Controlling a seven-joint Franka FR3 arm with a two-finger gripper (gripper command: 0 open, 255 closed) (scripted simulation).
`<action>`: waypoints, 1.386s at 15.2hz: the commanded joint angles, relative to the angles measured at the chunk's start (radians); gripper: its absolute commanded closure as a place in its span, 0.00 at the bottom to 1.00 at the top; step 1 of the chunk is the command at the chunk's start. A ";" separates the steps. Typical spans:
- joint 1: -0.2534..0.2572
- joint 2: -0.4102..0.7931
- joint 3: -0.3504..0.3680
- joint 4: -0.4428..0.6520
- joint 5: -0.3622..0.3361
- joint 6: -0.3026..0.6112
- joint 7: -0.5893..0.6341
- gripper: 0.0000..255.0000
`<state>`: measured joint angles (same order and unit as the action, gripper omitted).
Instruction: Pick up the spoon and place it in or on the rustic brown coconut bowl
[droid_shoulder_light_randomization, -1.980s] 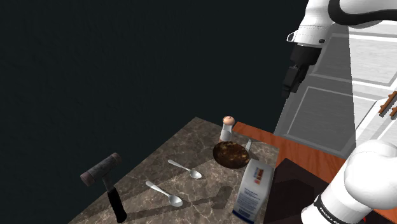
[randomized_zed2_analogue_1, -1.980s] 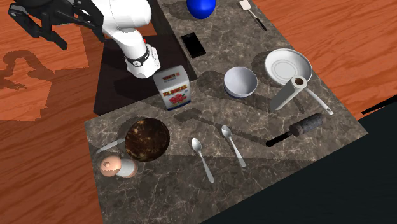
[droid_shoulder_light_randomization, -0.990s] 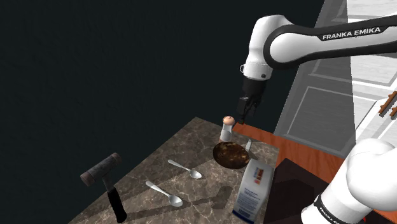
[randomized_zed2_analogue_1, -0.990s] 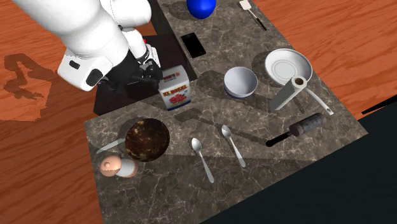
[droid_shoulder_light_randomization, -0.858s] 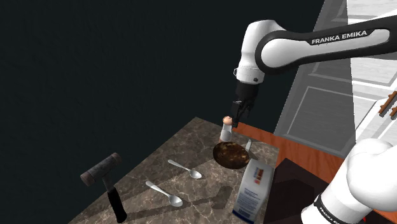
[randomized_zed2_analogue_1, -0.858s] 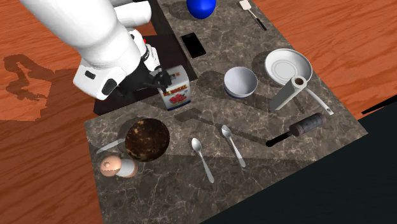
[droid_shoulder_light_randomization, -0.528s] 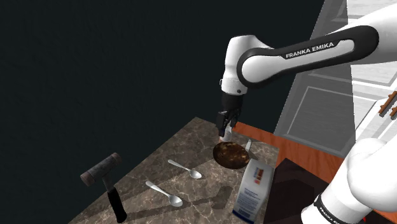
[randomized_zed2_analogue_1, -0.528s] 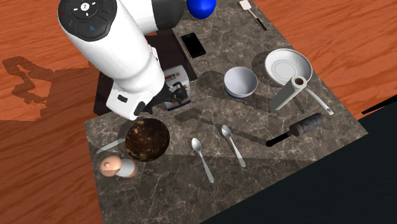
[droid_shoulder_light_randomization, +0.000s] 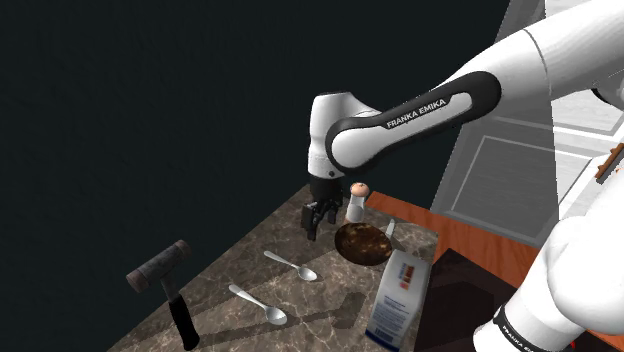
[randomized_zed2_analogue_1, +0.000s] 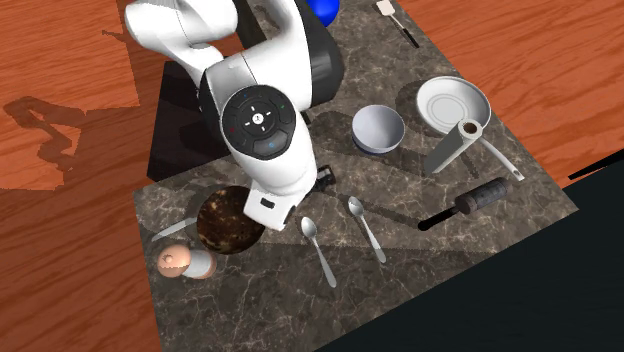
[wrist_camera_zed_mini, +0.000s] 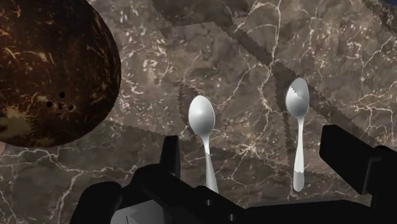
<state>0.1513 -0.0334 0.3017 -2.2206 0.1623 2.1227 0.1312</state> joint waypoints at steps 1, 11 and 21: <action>0.012 0.072 0.014 0.042 -0.016 0.025 0.021 0.00; 0.113 0.453 0.036 0.317 -0.125 0.099 0.128 0.00; 0.215 0.737 0.019 0.571 -0.187 0.110 0.175 0.00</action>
<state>0.3619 0.6904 0.3225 -1.6538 -0.0223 2.2234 0.3050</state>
